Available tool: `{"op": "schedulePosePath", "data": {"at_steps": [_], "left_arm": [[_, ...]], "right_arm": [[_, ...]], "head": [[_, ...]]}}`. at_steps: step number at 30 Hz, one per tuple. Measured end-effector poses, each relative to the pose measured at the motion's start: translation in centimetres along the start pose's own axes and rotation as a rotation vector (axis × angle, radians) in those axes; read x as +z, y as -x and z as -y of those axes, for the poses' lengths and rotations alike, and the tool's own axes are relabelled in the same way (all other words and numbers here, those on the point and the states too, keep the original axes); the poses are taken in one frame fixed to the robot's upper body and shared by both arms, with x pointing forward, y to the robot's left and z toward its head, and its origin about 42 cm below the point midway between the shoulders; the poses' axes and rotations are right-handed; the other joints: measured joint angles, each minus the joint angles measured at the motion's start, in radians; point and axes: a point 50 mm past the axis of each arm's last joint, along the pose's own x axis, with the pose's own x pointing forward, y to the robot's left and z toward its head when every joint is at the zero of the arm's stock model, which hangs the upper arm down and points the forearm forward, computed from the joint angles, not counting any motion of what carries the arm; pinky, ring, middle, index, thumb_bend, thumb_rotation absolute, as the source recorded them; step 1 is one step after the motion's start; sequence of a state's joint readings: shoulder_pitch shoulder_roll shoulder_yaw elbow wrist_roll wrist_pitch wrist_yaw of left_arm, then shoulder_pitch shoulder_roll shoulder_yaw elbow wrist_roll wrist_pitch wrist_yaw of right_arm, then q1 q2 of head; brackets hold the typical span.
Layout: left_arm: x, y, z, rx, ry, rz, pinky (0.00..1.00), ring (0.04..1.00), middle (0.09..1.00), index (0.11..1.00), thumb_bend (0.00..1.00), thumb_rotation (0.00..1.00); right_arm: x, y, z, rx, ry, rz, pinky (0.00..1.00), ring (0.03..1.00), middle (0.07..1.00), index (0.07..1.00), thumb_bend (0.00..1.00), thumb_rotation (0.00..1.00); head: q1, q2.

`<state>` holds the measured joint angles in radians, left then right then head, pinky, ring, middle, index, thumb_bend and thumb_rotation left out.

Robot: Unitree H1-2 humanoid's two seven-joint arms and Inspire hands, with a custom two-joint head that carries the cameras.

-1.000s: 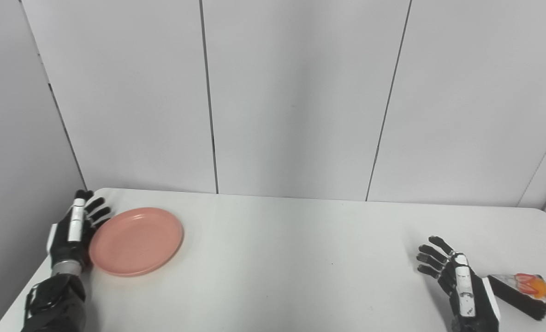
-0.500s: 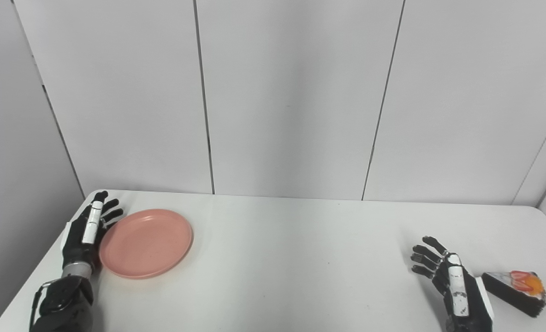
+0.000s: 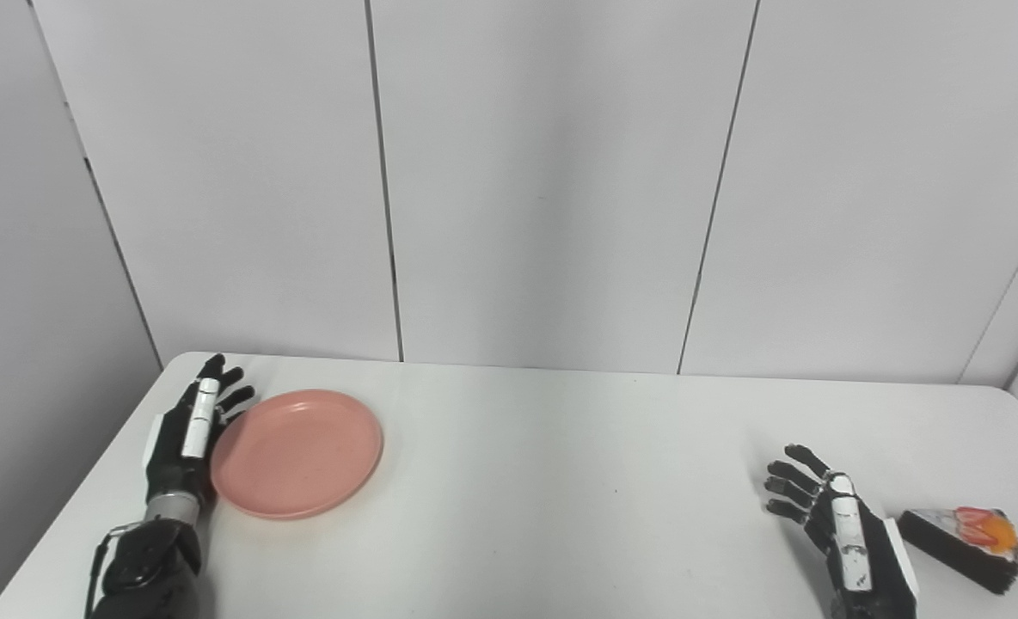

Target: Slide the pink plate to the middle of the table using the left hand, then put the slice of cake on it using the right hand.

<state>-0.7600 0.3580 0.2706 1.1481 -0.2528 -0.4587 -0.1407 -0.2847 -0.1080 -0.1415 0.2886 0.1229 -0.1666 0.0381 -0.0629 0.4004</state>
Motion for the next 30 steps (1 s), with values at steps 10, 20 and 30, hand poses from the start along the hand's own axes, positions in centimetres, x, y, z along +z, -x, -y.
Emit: {"op": "schedulePosePath", "data": {"at_steps": [10,20,30], "left_arm": [[-0.4,0.0,4.0,-0.080,0.041,-0.006,0.73,0.819,0.865,0.893,0.73,0.85],[-0.6,1.1,7.6,-0.134,0.058,-0.011,0.73,0.798,0.831,0.874,0.71,0.85],[-0.8,2.2,10.4,-0.223,0.033,-0.033,0.76,0.807,0.836,0.879,0.72,0.85]], "right_arm": [[0.1,0.3,-0.5,0.005,0.014,-0.003,0.70,0.739,0.742,0.791,0.82,1.00],[0.1,0.5,-0.8,0.014,0.020,-0.023,0.70,0.739,0.740,0.793,0.83,1.00],[0.1,1.1,-1.6,0.027,0.033,-0.035,0.70,0.740,0.735,0.797,0.82,1.00]], "head": [[-0.009,0.011],[-0.012,0.015],[-0.066,0.029]]}}
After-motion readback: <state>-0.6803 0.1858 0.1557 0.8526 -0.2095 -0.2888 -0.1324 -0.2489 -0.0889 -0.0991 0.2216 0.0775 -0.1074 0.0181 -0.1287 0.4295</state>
